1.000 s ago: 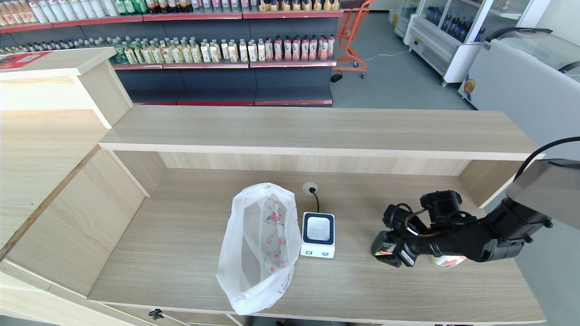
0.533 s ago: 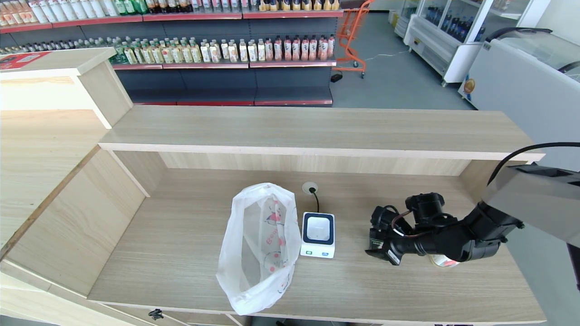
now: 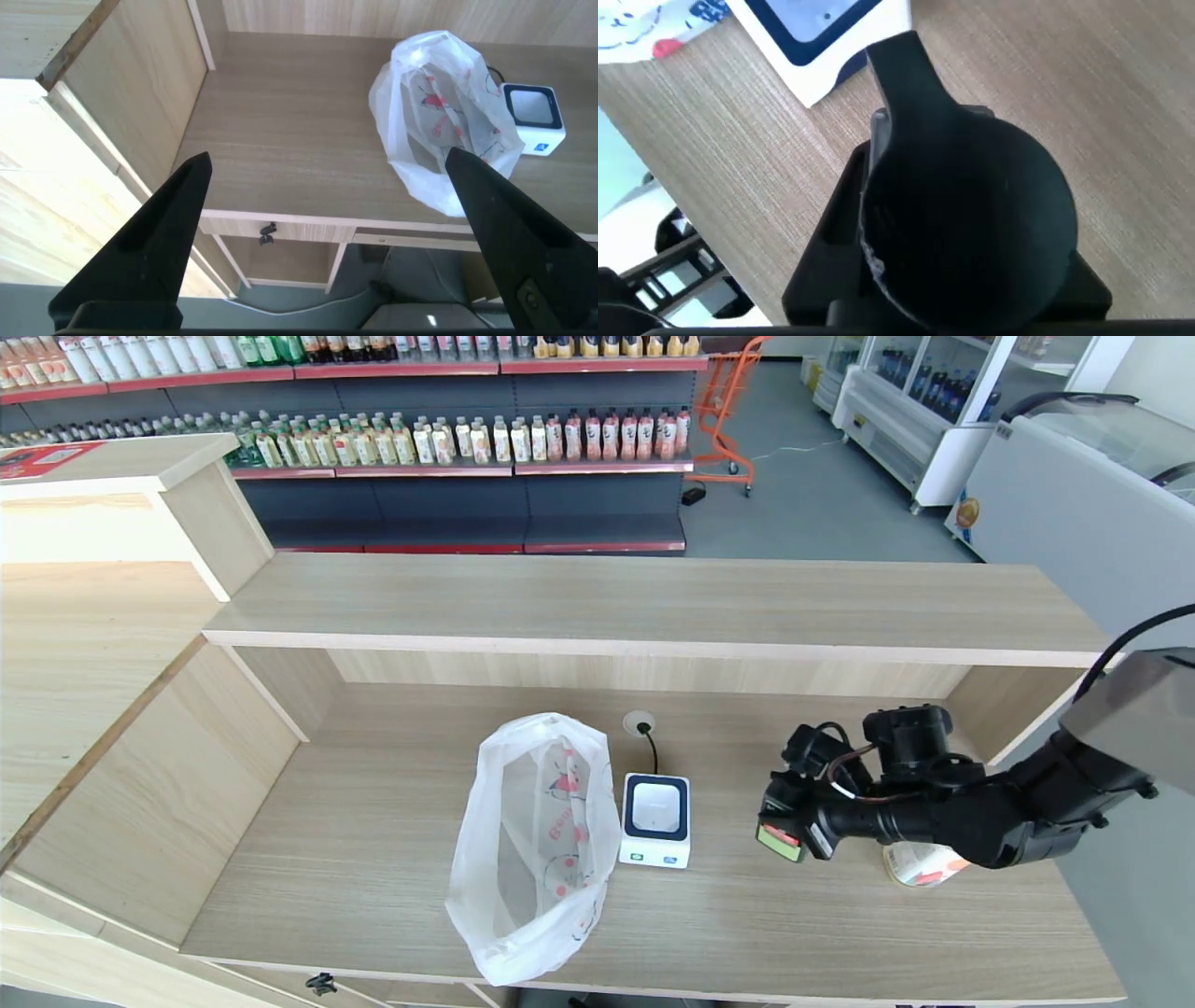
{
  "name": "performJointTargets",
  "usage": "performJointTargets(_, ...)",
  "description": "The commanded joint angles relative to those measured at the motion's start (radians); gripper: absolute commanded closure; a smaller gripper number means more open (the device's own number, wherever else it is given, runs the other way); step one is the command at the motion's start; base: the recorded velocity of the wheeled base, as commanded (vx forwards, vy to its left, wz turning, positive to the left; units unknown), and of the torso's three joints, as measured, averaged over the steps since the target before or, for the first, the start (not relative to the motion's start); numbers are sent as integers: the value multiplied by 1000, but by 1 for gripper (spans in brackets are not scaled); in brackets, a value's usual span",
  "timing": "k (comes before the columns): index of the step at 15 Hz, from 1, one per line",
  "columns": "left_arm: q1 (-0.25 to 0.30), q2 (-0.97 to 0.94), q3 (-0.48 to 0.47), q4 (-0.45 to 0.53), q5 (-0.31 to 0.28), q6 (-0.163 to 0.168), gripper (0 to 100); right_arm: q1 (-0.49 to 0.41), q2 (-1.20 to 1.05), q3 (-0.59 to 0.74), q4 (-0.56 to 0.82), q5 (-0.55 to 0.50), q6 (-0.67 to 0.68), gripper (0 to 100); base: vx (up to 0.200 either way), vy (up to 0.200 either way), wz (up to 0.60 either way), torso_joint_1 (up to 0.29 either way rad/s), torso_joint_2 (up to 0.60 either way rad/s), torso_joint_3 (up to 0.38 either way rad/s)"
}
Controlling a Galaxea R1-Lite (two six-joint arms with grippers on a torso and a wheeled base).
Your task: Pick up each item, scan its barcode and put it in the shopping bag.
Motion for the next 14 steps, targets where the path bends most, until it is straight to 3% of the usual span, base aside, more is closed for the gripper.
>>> performJointTargets(1, 0, 0, 0, 0, 0, 0, 0, -9, -319, 155, -1, 18, 134, 100, 0, 0, 0, 0, 0, 0)
performJointTargets(3, 0, 0, 0, 0, 0, 0, 0, -38, -569, 344, -38, 18, -28, 100, 0, 0, 0, 0, 0, 0)
performJointTargets(5, 0, 0, 0, 0, 0, 0, 0, -57, -641, 496, -187, 41, -357, 100, 0, 0, 0, 0, 0, 0)
performJointTargets(6, 0, 0, 0, 0, 0, 0, 0, -60, -643, 481, -175, 156, -530, 100, 0, 0, 0, 0, 0, 0)
performJointTargets(8, 0, 0, 0, 0, 0, 0, 0, -47, -643, 478, -155, 279, -817, 100, 0, 0, 0, 0, 0, 0)
performJointTargets(9, 0, 0, 0, 0, 0, 0, 0, -15, -649, 478, -121, 388, -1185, 100, 0, 0, 0, 0, 0, 0)
performJointTargets(11, 0, 0, 0, 0, 0, 0, 0, 31, -646, 479, -52, 402, -1650, 100, 0, 0, 0, 0, 0, 0)
performJointTargets(12, 0, 0, 0, 0, 0, 0, 0, 40, -647, 482, -43, 414, -1854, 100, 0, 0, 0, 0, 0, 0)
performJointTargets(13, 0, 0, 0, 0, 0, 0, 0, 48, -643, 484, -24, 426, -1908, 100, 0, 0, 0, 0, 0, 0)
performJointTargets(14, 0, 0, 0, 0, 0, 0, 0, 100, -610, 482, 120, 457, -2087, 100, 0, 0, 0, 0, 0, 0)
